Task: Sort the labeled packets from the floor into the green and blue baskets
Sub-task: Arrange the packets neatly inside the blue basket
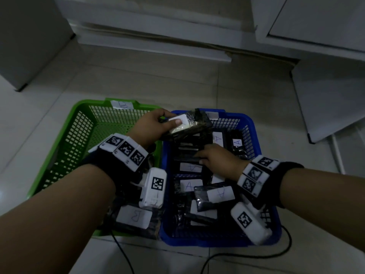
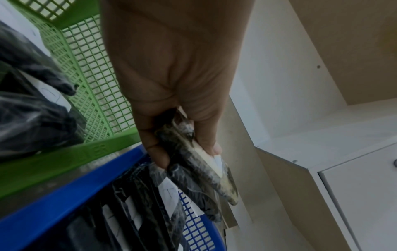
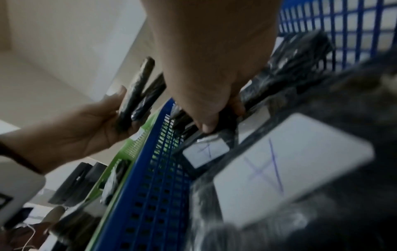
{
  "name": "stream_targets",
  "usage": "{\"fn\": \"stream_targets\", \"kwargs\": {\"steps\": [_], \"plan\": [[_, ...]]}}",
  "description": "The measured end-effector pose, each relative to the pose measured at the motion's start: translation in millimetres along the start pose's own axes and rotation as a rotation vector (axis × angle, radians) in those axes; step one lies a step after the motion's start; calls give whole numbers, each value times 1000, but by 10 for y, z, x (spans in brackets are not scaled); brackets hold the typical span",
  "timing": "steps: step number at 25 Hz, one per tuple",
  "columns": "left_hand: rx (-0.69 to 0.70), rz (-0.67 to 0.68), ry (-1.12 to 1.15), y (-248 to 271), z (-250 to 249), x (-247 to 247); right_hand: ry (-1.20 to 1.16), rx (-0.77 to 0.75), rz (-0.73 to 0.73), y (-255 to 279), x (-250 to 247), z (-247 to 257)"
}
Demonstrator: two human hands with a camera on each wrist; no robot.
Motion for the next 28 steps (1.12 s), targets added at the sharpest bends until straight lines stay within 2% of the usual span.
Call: {"fn": "stream_targets", "kwargs": {"steps": [2, 4, 8, 12, 14, 18, 22, 24, 25, 26, 28], "plan": [[-5, 16, 27, 22, -21, 29, -74, 60, -153, 9, 0, 10], [-12, 20, 28, 22, -22, 55, -58, 7, -237, 25, 14, 54], [-13, 17, 54, 39, -45, 64, 17, -38, -114, 38, 84, -8], [-14, 15, 80, 52, -71, 49, 319, -104, 6, 70, 144, 77], [-21, 27, 96, 49, -66, 42, 400, -134, 25, 72, 143, 122], [-22, 15, 81, 64, -38, -11, 467, -145, 22, 36, 113, 159], [-24, 10, 91, 44, -13, -67, 412, -204, 60, 90, 167, 124], [-14, 23, 58, 29, 3, -55, 315, -208, 73, 143, 186, 77], [-7, 35, 31, 32, 0, -39, 188, -167, 15, 153, 143, 58], [-4, 51, 6, 35, -4, -11, -11, -74, -86, 153, 55, 27], [-2, 84, -21, 50, -16, 43, -625, 282, -278, 180, -119, -95]]}}
Point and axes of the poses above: each hand's wrist, its own y-axis away from the middle knuckle, its own x-axis out of the palm, z = x × y, the point moved 4 cm from there along -y, towards the middle knuckle, and after that the axes turned 4 degrees about -z, right-handed, at the moved point
